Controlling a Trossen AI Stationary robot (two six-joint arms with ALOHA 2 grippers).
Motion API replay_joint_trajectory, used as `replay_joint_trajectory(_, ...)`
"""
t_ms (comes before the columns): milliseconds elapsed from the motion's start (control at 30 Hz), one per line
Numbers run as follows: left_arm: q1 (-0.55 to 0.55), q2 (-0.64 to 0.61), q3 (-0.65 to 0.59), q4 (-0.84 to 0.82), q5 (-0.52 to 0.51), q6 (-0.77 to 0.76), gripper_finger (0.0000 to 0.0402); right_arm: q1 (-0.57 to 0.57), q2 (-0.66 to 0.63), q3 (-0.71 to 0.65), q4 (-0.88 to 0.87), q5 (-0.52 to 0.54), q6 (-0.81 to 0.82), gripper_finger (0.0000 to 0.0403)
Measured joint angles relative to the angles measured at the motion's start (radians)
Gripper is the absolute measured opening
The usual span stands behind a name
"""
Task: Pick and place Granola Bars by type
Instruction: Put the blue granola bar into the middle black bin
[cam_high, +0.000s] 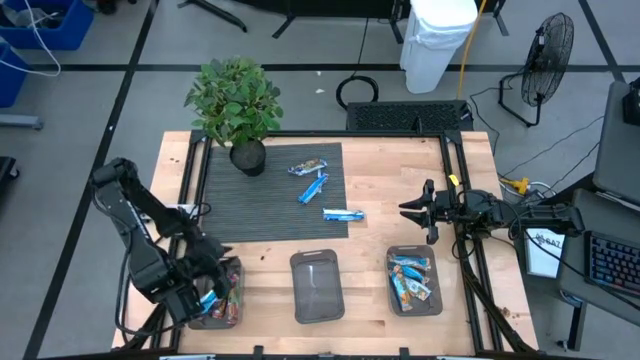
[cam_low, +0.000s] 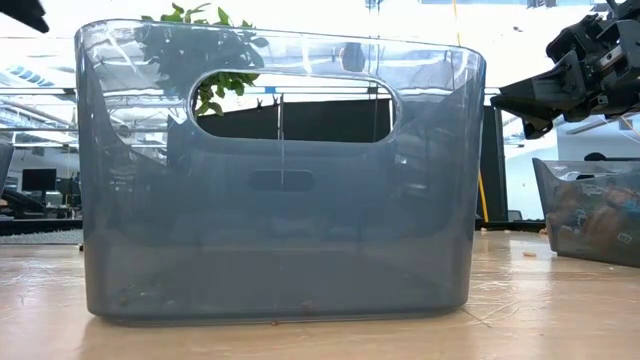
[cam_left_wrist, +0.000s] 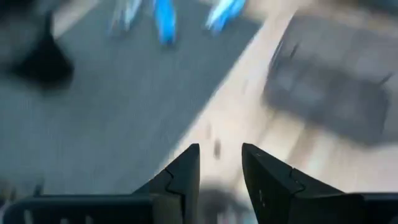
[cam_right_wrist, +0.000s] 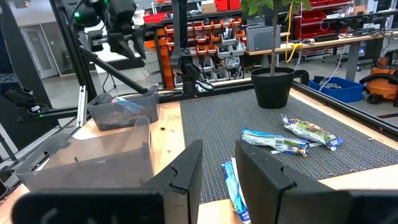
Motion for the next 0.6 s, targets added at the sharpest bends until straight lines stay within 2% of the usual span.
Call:
replay_joint_trajectory(100,0.010,-0.040,-0.100,0.085,-0.128,0.059,0.0118,0.000,0.000,0.000,0.000,0.000,0.000,0.0086)
replay_joint_trajectory(267,0.059,-0.172,-0.369,0.288,-0.161,0.073,0.0089,0.000,0.000,0.000,0.000,0.000,0.000,0.0087)
replay_joint_trajectory(433,0.102,-0.383,-0.611,0.514,-0.211,0.172,0.0054,0.000,0.000,0.000,0.000,0.000,0.000,0.0086)
replay_joint_trajectory(600,0.145,-0.633,-0.792,0.736,-0.314,0.399,0.0014,0.000,0.000,0.000,0.000,0.000,0.000,0.0086)
